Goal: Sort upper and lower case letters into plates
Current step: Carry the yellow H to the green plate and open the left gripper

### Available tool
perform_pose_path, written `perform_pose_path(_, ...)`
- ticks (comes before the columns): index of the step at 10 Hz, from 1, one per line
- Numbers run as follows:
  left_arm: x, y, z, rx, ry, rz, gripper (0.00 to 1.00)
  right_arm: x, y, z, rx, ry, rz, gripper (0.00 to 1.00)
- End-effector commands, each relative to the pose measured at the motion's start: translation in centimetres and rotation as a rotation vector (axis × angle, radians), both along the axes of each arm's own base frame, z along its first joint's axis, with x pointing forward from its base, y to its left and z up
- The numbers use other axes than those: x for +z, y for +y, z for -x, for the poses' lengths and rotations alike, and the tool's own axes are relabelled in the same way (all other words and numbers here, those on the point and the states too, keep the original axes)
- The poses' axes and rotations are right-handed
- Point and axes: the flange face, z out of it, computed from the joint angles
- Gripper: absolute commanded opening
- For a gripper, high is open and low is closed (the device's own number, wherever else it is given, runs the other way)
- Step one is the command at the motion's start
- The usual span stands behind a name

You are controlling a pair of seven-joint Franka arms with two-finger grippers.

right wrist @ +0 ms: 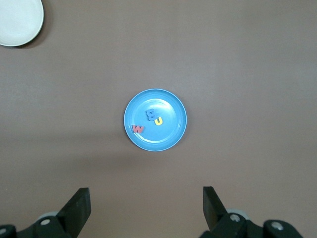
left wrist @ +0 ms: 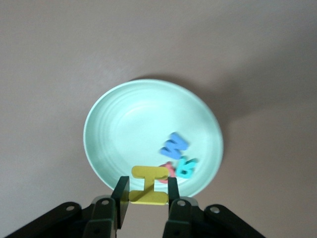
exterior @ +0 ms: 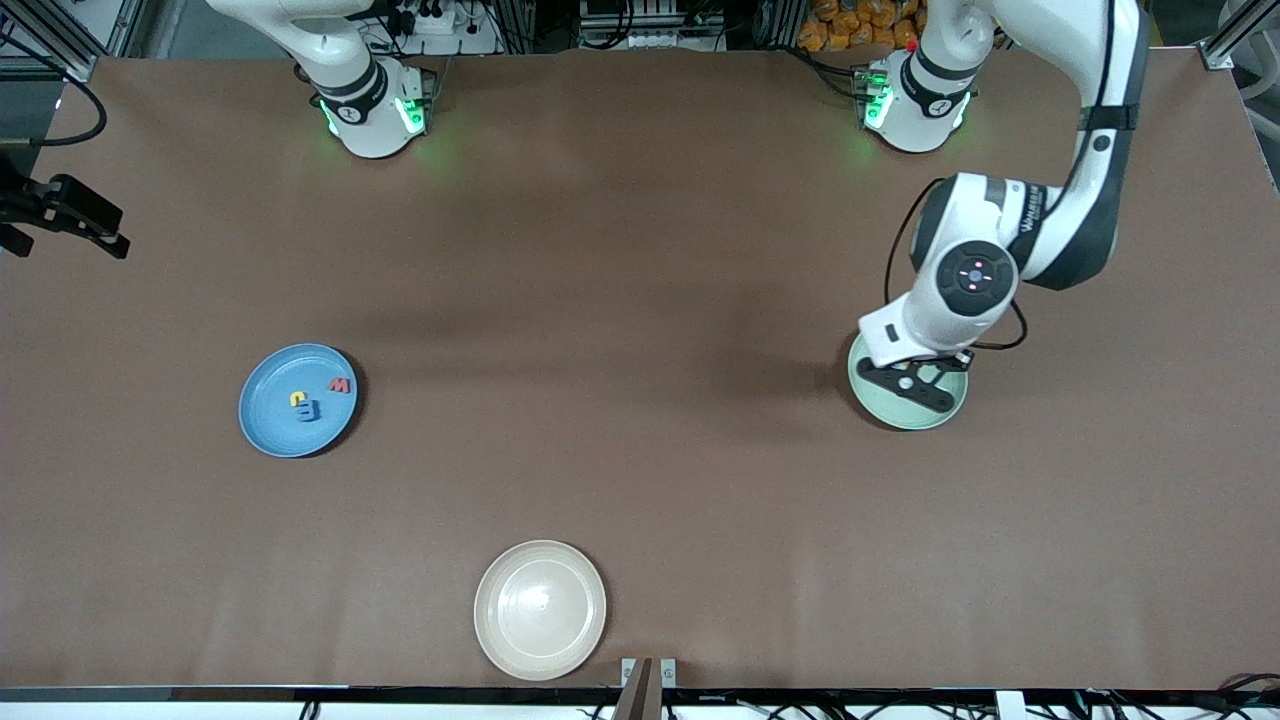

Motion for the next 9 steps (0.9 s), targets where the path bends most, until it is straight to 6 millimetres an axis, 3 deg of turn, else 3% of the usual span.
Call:
perform_pose_path(1, -2.8, 4.3, 1.0, -0.037, -0.032, 0.050, 0.07, 0.6, -0.1, 0.2, -0.016, 0.001, -0.017, 1.00)
perform_pose_path(3, -6.5, 7.0, 0.5, -0.024, -0.056, 0.042, 0.07, 0.5, 0.0, 0.2, -0.014, 0.002, -0.019, 1.00)
perform_pose_path(4, -6.9, 7.0, 0.3, -0.013, -0.065, 0.052, 0.08, 0.5, -0.1, 0.2, -0.018, 0.004, -0.019, 1.00)
perform_pose_path(5, -7.3, 6.4, 0.4, 0.012, -0.061, 0.076, 0.23, 0.5, -0.1, 0.2, -0.016, 0.002, -0.019, 1.00)
perform_pose_path(6, -7.8, 6.4, 0.3, 0.044, -0.055, 0.085, 0.72, 0.5, 0.0, 0.2, -0.016, 0.002, -0.019, 1.00)
perform_pose_path(7, -7.8, 6.5, 0.0, 0.052, -0.055, 0.085, 1.00, 0.5, 0.0, 0.2, -0.014, 0.002, -0.019, 1.00)
perform_pose_path(9, -6.6, 7.3, -1.1, 0.076, -0.061, 0.087, 1.00, 0.6, 0.0, 0.2, -0.016, 0.001, -0.019, 1.00)
